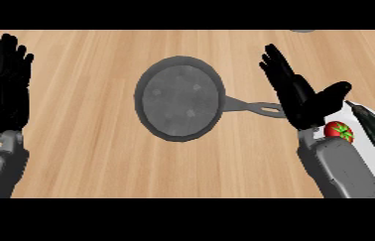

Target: Pick the tomato from the plate and place it in the pan

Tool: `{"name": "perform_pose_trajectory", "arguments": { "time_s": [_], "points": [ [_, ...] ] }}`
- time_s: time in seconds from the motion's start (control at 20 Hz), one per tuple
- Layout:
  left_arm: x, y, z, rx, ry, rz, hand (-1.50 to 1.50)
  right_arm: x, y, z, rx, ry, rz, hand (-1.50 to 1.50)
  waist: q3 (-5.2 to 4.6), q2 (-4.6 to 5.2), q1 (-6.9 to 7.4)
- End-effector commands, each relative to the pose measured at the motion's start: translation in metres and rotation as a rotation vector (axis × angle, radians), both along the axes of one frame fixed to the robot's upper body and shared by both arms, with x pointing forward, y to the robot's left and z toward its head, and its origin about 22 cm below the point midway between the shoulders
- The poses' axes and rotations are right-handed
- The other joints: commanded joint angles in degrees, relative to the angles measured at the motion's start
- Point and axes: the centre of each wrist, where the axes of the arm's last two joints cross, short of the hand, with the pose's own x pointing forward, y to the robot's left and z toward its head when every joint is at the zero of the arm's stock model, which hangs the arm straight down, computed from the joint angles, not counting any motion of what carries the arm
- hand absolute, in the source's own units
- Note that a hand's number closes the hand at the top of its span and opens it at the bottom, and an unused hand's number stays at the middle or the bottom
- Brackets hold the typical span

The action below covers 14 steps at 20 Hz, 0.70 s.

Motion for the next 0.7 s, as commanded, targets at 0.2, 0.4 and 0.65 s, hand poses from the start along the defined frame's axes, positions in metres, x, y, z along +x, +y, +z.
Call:
{"name": "perform_pose_trajectory", "arguments": {
  "time_s": [0.2,0.4,0.65],
  "points": [
    [0.002,-0.023,-0.011,0.01,0.047,-0.153,0.0,-0.013,0.014,-0.005,-0.087,0.02,0.806,1.5,0.12,-0.6,2.29],
    [-0.004,-0.036,-0.034,-0.025,0.114,-0.2,0.0,-0.004,-0.046,0.028,-0.136,-0.193,0.908,-1.5,0.33,-1.35,-1.54],
    [-0.006,-0.037,-0.039,-0.018,0.113,-0.218,0.0,0.013,-0.13,0.08,-0.171,-0.411,0.815,-1.5,0.49,-0.99,-1.19]
  ]
}}
